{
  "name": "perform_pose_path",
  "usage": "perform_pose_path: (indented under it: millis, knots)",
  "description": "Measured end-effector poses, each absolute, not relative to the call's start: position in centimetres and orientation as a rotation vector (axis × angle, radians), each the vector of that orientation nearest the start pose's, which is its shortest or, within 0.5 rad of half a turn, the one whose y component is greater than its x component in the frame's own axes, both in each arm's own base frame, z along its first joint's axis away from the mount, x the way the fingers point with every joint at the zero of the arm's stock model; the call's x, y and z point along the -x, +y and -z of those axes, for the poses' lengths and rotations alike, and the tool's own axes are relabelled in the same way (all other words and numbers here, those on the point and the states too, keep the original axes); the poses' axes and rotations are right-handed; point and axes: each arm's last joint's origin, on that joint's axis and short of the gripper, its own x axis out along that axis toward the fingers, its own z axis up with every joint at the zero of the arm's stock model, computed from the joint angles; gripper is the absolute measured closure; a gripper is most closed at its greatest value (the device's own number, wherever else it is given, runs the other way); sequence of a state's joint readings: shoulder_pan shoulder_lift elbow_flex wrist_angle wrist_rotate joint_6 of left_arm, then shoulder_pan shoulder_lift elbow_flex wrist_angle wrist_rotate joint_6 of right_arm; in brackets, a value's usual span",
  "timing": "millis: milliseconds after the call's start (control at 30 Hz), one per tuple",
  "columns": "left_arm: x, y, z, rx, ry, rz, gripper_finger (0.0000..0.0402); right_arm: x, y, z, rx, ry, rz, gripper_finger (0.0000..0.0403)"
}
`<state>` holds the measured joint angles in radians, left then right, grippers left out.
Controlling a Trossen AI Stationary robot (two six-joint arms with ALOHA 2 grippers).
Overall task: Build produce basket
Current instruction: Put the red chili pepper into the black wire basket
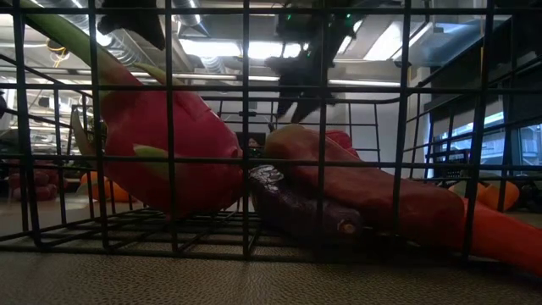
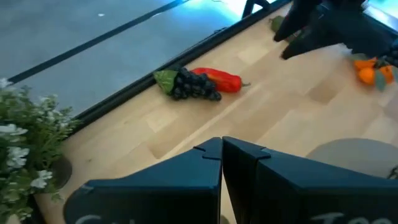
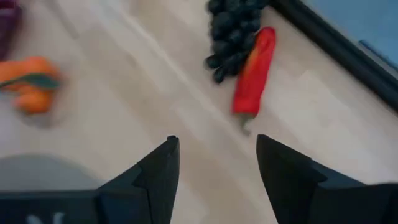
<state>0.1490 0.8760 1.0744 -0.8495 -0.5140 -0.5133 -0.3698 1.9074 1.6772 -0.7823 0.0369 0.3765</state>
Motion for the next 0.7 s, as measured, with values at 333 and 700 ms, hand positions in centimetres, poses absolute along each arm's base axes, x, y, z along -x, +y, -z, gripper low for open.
perform_pose_path:
  millis: [333,700]
  knots:
    - [-15.2,4.8,-35.3,0.35,0.504,-0.844,0.0401,-39.7,-18.0,-22.4,-0.545,0.97,0.623,0.0205]
    - [-15.1,5.1,-35.3,0.387,0.508,-0.819,0.0401,-40.9,-19.1,-18.0,-0.524,1.039,0.553,0.0205]
